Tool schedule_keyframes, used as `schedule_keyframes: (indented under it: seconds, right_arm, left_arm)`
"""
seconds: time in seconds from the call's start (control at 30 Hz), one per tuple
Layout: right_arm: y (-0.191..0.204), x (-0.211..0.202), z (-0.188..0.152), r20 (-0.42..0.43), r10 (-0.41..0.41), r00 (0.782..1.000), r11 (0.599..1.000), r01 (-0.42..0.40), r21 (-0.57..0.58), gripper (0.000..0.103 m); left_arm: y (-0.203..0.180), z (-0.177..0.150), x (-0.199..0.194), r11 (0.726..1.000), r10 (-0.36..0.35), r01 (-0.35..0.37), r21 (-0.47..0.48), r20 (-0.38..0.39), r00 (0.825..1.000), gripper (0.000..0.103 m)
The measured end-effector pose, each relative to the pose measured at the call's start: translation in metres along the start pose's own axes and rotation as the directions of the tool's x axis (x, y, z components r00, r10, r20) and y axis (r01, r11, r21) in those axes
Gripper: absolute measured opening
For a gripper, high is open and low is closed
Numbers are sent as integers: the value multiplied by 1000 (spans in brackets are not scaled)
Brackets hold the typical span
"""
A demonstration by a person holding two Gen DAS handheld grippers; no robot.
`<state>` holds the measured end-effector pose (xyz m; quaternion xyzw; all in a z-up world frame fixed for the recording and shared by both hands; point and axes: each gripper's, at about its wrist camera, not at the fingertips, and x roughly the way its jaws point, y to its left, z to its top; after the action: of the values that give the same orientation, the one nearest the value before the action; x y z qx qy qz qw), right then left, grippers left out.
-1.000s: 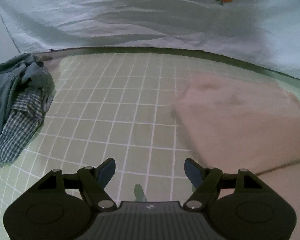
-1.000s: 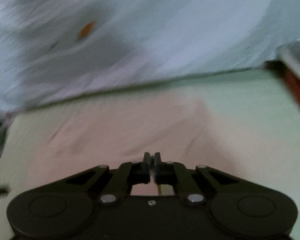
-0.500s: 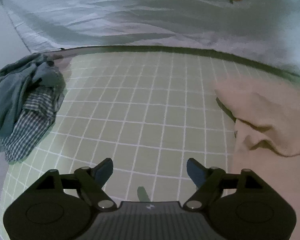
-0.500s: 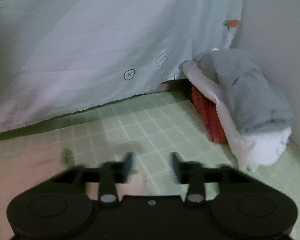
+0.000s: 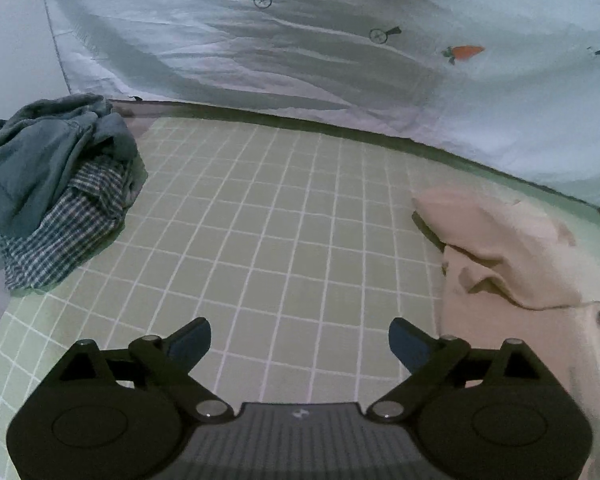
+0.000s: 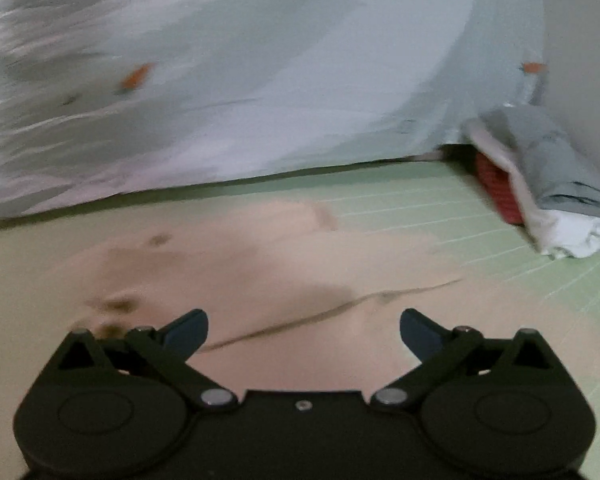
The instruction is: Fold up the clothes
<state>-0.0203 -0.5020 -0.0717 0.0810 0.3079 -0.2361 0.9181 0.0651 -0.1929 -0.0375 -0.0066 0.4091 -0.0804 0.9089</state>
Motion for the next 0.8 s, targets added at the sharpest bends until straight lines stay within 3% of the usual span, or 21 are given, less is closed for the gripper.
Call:
schedule_keyframes:
  seconds: [0.1,0.37,0.63,0.7,0.8]
  right_arm:
    - [34,-21,-19,-19,28,999,998,-29,-64,103]
    - [107,-40,-69,-107,71,992,992,-81,-94,103]
    - [166,-48,-104,-123,39,992,995,-51,-91,102]
    - [174,-48,-109,-138,32,990,995,-45,-92,96]
    - [181,-45,-114,-164,43,985,994,-59,-94,76]
  left_arm:
    - [13,-5,-6,999,-29,29,42,2,1000,96]
    - [66,-14,-20,987,-91,91,131,-8,996,96]
    - [124,-20,-21,981,-106,108,158,-18,994,96]
    - [133,-21,-21,983,-101,103,153,-21,995,96]
    - [143,-21,-22,984,-102,104,146,-22,995,96]
